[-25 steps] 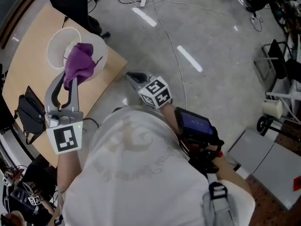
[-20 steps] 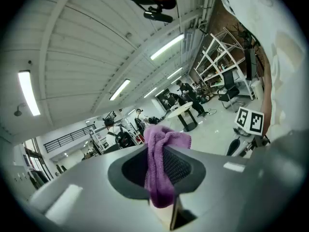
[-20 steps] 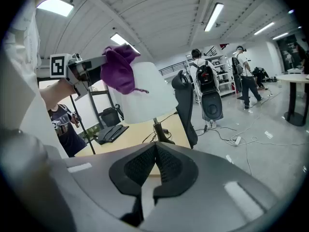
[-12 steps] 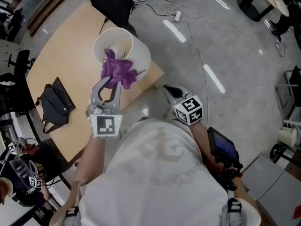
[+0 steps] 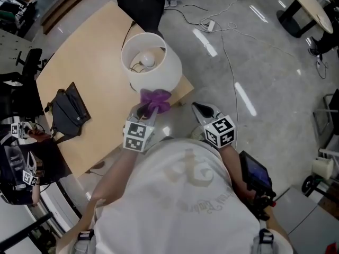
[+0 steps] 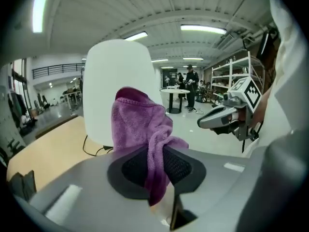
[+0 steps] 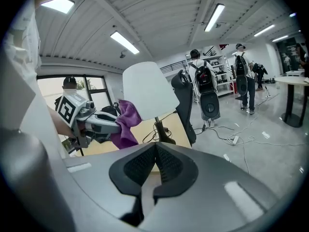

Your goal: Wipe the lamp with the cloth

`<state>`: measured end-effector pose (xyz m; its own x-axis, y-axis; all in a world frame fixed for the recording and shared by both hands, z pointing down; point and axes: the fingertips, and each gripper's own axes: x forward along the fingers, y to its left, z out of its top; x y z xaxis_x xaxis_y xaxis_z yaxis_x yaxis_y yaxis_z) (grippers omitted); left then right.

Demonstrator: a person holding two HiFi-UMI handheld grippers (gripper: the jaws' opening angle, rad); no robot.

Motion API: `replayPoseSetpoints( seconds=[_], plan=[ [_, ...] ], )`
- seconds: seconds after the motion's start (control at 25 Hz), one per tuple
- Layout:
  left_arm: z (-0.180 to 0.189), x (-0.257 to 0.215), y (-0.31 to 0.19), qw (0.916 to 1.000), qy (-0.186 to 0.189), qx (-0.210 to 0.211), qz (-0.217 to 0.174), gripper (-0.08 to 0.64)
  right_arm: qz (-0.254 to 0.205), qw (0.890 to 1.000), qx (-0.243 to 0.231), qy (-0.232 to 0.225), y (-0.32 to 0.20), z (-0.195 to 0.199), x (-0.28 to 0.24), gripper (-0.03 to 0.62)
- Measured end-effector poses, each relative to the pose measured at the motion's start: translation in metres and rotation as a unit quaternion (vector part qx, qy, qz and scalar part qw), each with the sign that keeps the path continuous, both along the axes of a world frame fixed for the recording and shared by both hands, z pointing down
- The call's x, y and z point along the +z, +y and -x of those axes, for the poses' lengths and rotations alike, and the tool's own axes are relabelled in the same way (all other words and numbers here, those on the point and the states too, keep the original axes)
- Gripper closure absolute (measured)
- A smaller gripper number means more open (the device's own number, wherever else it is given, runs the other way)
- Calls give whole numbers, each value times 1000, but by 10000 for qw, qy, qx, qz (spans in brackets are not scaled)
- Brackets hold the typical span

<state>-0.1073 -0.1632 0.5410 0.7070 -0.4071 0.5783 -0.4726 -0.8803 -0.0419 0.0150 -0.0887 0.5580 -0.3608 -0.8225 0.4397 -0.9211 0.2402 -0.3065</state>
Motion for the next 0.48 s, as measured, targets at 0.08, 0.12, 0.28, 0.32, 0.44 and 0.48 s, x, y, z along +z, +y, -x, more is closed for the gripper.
replayPoseSetpoints(
  seconds=[0.08, 0.12, 0.28, 0.32, 0.44, 0.48],
  plan=[
    [5, -7, 1, 9999, 99, -133, 30, 491, 25, 10000, -3, -2, 2, 0, 1, 580],
    [7, -19, 2, 9997, 187, -129, -83, 491, 38, 10000, 2, -2, 3, -1, 2, 580],
    [20, -104, 1, 9933, 945, 54, -659, 489, 67, 10000, -10, -26, 6, 1, 5, 580],
    [23, -133, -1, 9899, 1193, 58, -762, 489, 61, 10000, -42, -36, 4, 3, 5, 580],
    [28, -218, -12, 9791, 1632, 20, -1214, 489, 47, 9999, -136, -83, 1, 8, 11, 580],
    [28, -240, -17, 9749, 1625, 91, -1516, 489, 43, 9998, -155, -105, 3, 8, 14, 580]
  ],
)
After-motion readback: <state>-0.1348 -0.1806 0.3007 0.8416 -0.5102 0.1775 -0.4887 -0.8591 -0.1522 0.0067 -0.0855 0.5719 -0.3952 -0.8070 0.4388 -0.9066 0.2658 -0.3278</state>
